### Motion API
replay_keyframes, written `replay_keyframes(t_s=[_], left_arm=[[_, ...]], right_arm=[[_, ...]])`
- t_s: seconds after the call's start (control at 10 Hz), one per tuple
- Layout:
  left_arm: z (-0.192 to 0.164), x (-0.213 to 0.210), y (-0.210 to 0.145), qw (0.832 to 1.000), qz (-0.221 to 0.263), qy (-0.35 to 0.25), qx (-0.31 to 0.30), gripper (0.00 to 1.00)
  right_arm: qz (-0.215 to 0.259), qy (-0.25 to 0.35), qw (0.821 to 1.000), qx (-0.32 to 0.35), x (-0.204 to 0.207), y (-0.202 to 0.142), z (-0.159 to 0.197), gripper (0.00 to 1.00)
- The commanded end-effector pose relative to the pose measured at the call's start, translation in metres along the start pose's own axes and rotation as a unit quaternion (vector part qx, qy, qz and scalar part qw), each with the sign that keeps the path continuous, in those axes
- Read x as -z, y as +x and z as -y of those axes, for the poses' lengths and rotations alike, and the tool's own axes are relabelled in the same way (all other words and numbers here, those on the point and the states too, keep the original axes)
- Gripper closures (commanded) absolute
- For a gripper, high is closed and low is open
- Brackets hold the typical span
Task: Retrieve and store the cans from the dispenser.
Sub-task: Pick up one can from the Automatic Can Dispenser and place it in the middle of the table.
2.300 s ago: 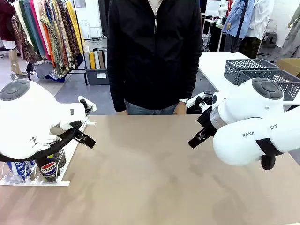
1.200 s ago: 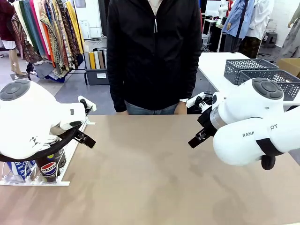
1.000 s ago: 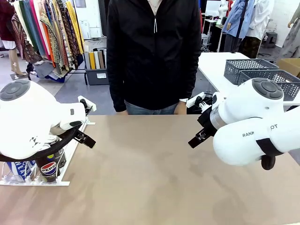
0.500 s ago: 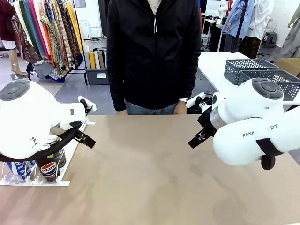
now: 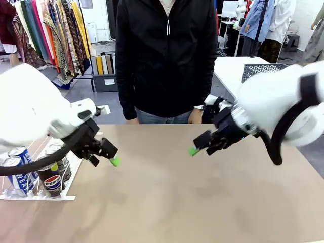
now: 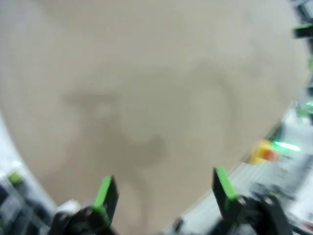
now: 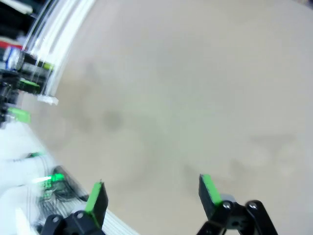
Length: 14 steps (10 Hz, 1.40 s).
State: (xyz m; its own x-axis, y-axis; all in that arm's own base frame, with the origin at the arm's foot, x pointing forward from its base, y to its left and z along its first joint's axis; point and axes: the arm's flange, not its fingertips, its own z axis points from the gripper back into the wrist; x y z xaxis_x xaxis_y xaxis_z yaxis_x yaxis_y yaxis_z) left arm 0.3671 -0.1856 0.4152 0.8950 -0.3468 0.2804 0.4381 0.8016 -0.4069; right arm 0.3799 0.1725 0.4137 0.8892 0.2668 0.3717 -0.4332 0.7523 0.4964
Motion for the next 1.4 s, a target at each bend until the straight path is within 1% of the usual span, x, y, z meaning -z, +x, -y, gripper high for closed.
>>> replay_keyframes(t_s=[0.0, 0.1, 0.2, 0.3, 0.4, 0.5, 0.6, 0.7, 0.8, 0.9, 1.0, 1.3], left_arm=[[-0.026, -0.06, -0.012, 0.991, -0.01, -0.131, -0.038, 0.0], [-0.043, -0.107, -0.032, 0.973, 0.027, -0.227, -0.041, 0.0], [-0.067, -0.149, -0.051, 0.954, 0.082, -0.283, -0.045, 0.0], [-0.095, -0.185, -0.073, 0.935, 0.148, -0.318, -0.058, 0.0], [-0.123, -0.212, -0.092, 0.921, 0.206, -0.318, -0.089, 0.0], [-0.153, -0.224, -0.11, 0.907, 0.24, -0.322, -0.125, 0.0], [-0.179, -0.224, -0.125, 0.899, 0.25, -0.326, -0.153, 0.0], [-0.203, -0.222, -0.135, 0.881, 0.272, -0.345, -0.174, 0.0], [-0.22, -0.22, -0.145, 0.87, 0.292, -0.345, -0.196, 0.0], [-0.228, -0.216, -0.153, 0.875, 0.308, -0.315, -0.201, 0.0], [-0.217, -0.232, -0.159, 0.881, 0.277, -0.328, -0.199, 0.0], [-0.217, -0.232, -0.159, 0.881, 0.277, -0.328, -0.199, 0.0]], right_arm=[[-0.002, 0.168, 0.982, 0.091, -0.051, -0.009, 0.035, 0.0], [0.01, 0.241, 0.964, 0.112, -0.089, -0.027, 0.046, 0.0], [0.036, 0.284, 0.951, 0.12, -0.12, -0.046, 0.065, 0.0], [0.085, 0.293, 0.942, 0.142, -0.146, -0.067, 0.088, 0.0], [0.132, 0.312, 0.926, 0.167, -0.168, -0.09, 0.111, 0.0], [0.194, 0.326, 0.905, 0.194, -0.19, -0.117, 0.136, 0.0], [0.233, 0.331, 0.888, 0.218, -0.202, -0.138, 0.155, 0.0], [0.264, 0.323, 0.875, 0.246, -0.209, -0.153, 0.17, 0.0], [0.283, 0.323, 0.864, 0.262, -0.211, -0.163, 0.179, 0.0], [0.3, 0.306, 0.86, 0.277, -0.211, -0.166, 0.184, 0.0], [0.258, 0.315, 0.872, 0.272, -0.246, -0.149, 0.202, 0.0], [0.258, 0.315, 0.872, 0.272, -0.246, -0.149, 0.202, 0.0]])
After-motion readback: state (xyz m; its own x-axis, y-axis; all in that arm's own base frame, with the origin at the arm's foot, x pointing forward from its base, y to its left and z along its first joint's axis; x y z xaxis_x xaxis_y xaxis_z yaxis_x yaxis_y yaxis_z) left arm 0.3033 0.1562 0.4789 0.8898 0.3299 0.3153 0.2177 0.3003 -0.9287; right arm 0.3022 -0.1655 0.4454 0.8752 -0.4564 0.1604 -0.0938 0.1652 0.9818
